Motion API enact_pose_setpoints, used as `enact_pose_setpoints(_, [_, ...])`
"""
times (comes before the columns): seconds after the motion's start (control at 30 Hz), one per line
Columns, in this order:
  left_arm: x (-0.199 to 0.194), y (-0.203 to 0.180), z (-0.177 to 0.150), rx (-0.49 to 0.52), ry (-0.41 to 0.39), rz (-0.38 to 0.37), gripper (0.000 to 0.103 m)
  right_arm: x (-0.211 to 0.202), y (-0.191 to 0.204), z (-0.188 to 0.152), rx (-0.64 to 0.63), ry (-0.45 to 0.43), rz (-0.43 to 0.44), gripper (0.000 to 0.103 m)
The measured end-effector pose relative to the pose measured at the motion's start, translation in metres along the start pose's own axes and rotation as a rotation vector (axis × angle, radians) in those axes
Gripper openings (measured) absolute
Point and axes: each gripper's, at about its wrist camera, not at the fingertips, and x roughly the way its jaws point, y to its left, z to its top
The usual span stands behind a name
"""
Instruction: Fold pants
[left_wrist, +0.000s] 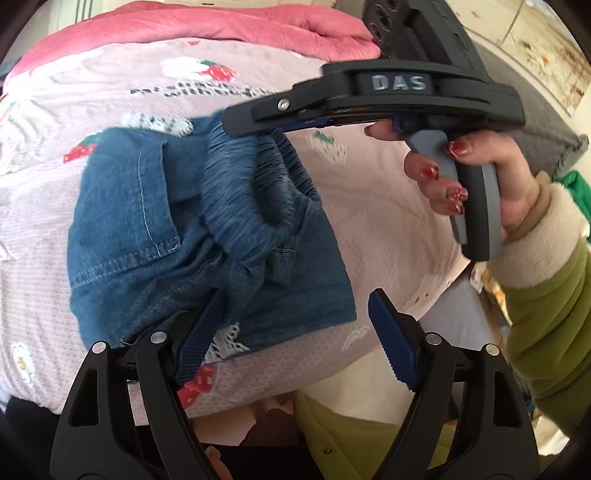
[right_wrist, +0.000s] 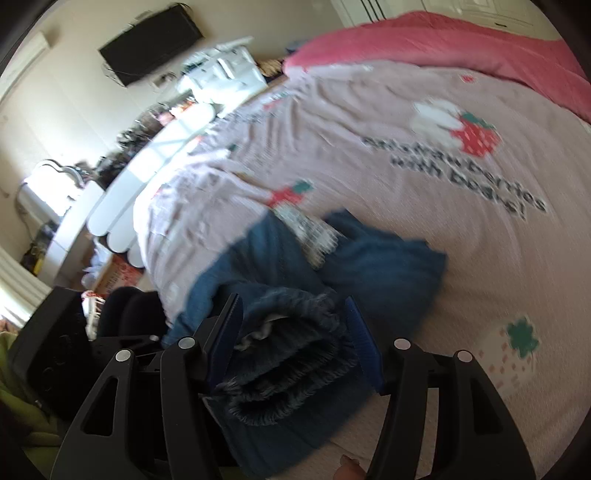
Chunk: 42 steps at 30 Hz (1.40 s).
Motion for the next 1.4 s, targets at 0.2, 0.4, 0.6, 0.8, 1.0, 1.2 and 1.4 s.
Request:
enact_pose_setpoints(0.2, [0.006, -0.002, -0.002, 0.016, 0.017, -0.002, 0.073, 0.008, -0.011, -0.018, 0.008, 0.032, -0.062, 0.057])
enact_pose_setpoints(0.4, [-0.006, -0.001, -0.003, 0.011, 0.011, -0.027, 0.076, 0.001, -0.013, -0.016, 0.044, 0.006, -0.041, 0.062])
enact_pose_setpoints(0.6, [-0.058, 0.017, 0.006, -0.031, -0.099, 0.013, 0.093, -0.053, -0.012, -0.015, 0.076, -0.165, -0.045, 0.073])
enact_pose_setpoints(0.8, [-0.088, 0.066, 0.022, -0.122, -0.162, 0.211, 0.093, -0.090, 0.007, -0.022, 0.020, -0.264, -0.102, 0.083])
enact_pose_setpoints(1.0, [-0.092, 0.100, 0.039, -0.182, -0.157, 0.305, 0.093, -0.106, 0.056, -0.037, -0.143, -0.311, -0.093, 0.090])
enact_pose_setpoints(1.2, [-0.075, 0.118, 0.058, -0.217, -0.118, 0.254, 0.093, -0.085, 0.118, -0.056, -0.340, -0.242, 0.000, 0.090])
enact_pose_setpoints(1.4, [-0.056, 0.124, 0.077, -0.226, -0.085, 0.216, 0.093, -0.036, 0.162, -0.074, -0.518, -0.115, 0.001, 0.089])
